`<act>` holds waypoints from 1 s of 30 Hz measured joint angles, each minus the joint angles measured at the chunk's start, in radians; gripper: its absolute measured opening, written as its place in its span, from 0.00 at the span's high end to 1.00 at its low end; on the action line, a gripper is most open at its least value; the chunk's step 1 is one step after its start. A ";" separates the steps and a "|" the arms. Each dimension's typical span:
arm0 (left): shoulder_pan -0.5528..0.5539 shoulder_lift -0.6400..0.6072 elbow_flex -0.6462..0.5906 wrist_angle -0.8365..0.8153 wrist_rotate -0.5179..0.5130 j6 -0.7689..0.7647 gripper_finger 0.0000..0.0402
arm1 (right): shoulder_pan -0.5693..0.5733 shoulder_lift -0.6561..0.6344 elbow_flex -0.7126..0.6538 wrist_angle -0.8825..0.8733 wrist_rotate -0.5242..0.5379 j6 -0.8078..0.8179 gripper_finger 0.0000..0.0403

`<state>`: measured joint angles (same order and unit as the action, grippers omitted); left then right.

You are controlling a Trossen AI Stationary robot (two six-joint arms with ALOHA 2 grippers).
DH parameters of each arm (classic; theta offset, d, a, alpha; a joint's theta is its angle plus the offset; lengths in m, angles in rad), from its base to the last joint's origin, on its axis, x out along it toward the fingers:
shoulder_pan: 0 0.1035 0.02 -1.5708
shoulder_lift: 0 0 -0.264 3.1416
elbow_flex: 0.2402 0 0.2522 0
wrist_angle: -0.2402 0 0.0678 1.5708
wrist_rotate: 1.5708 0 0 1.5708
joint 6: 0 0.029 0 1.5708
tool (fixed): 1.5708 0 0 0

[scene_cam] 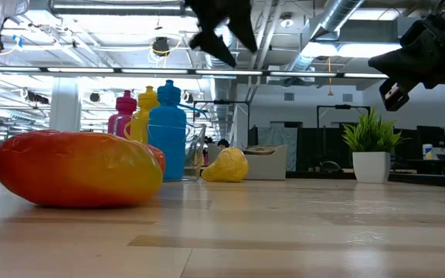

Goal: Pick & Place Food Item
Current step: Put the yellow pear into the white bin

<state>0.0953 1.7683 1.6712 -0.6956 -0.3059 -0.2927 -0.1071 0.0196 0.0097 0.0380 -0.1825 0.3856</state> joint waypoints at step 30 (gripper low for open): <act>0.103 0.343 -0.001 -0.062 0.029 0.107 0.17 | 0.000 0.000 0.000 0.000 0.000 0.000 0.97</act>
<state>0.1980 2.1109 1.6703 -0.7574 -0.2771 -0.1852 -0.1073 0.0195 0.0097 0.0379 -0.1825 0.3857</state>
